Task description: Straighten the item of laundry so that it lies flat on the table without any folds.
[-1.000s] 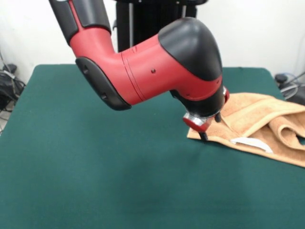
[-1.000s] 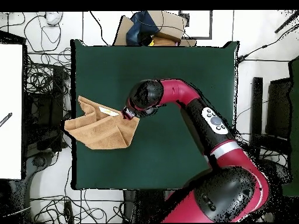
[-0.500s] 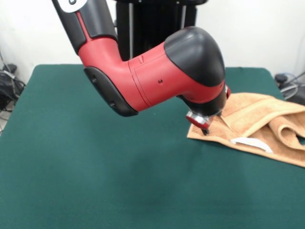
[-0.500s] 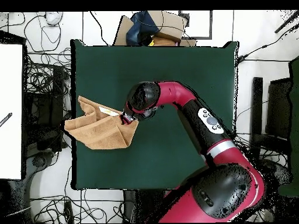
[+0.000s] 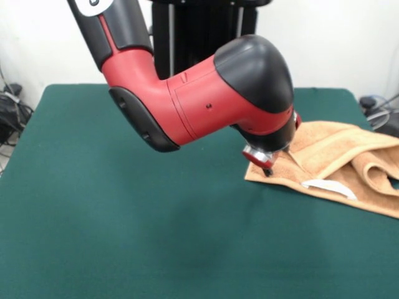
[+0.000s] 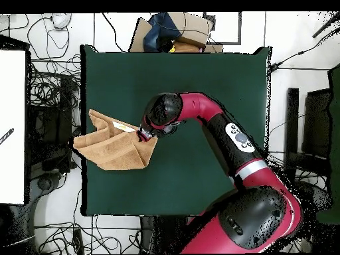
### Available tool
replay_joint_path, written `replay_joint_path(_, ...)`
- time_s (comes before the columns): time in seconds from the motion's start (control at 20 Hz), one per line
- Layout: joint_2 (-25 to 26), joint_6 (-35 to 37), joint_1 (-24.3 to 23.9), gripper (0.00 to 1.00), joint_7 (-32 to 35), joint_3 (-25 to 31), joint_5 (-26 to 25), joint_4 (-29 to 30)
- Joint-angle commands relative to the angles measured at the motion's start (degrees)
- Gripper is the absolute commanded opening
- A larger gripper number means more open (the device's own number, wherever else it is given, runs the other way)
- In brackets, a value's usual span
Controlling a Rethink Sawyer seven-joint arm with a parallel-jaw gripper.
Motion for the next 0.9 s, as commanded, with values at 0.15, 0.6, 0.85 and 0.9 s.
replay_joint_path(0.15,0.8,-1.0,0.8,1.0,-10.4,-1.7,-2.4,-3.5)
replay_joint_path(0.6,0.8,-2.3,1.3,1.0,-9.6,-1.5,-2.7,-3.9)
replay_joint_path(0.85,1.1,-3.6,1.3,1.0,-9.1,-1.3,-2.9,-4.3)
replay_joint_path(0.9,1.1,-3.8,1.3,1.0,-9.1,-1.3,-3.1,-4.3)
